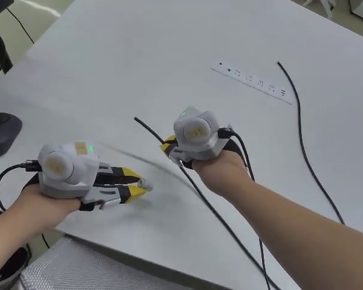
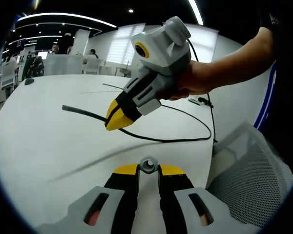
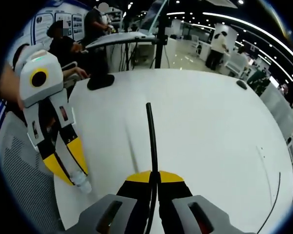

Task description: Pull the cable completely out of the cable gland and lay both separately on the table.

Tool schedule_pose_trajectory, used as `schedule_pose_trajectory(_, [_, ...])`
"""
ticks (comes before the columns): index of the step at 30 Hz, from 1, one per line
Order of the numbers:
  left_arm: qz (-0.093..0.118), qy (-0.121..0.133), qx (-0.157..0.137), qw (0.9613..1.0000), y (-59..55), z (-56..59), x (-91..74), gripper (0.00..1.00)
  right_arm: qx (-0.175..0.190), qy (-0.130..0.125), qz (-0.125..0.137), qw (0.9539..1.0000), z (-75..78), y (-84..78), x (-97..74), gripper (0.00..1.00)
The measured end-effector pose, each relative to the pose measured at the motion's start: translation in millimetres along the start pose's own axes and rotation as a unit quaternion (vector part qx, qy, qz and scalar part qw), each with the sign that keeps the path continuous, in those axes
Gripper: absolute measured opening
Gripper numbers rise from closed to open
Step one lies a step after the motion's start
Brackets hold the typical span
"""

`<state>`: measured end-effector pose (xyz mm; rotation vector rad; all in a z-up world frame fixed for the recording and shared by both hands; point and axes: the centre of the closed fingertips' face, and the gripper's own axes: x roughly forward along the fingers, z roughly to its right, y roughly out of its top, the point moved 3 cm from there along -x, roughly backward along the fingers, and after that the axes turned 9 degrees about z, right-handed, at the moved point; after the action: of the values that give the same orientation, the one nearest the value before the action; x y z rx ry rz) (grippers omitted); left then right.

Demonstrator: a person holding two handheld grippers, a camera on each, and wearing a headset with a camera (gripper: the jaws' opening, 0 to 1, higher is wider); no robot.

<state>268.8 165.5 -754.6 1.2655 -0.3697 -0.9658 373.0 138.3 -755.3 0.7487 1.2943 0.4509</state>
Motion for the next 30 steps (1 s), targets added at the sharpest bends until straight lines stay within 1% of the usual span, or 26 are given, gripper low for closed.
schedule_pose_trajectory(3, [-0.001,0.0,0.006,1.0,-6.3,-1.3,1.4,0.15,-0.016,0.01,-0.01,0.9998,-4.6,-3.8,8.0,0.0])
schedule_pose_trajectory(7, [-0.002,0.001,0.007,1.0,-13.7,-4.1,3.8,0.15,-0.023,0.026,-0.015,0.9993,-11.3,-8.1,15.4,0.0])
schedule_pose_trajectory(9, [-0.001,0.003,0.006,1.0,-15.7,-6.6,5.0,0.15,-0.021,0.029,-0.016,0.9992,-11.0,-10.4,18.1,0.0])
schedule_pose_trajectory(12, [0.003,0.012,0.009,0.9999,-14.5,-10.4,5.7,0.15,-0.007,0.035,-0.02,0.9992,-10.7,-11.9,21.4,0.0])
schedule_pose_trajectory(16, [0.003,0.022,0.005,0.9997,-18.0,-17.6,6.4,0.15,-0.012,0.04,-0.023,0.9989,-13.0,-14.9,24.7,0.0])
schedule_pose_trajectory(20, [-0.007,0.029,0.007,0.9995,-24.7,-23.8,4.9,0.15,-0.017,0.043,-0.025,0.9986,-14.3,-16.3,27.3,0.0])
schedule_pose_trajectory(21, [-0.008,0.031,0.003,0.9995,-25.9,-24.8,4.4,0.15,-0.021,0.043,-0.026,0.9985,-14.2,-16.8,28.4,0.0])
schedule_pose_trajectory(28, [-0.014,0.034,0.002,0.9993,-32.4,-27.3,2.6,0.15,-0.022,0.046,-0.028,0.9983,-14.9,-19.9,34.0,0.0])
schedule_pose_trajectory(30, [-0.012,0.035,0.0,0.9993,-33.0,-27.3,2.2,0.15,-0.026,0.047,-0.03,0.9981,-15.6,-20.6,35.2,0.0])
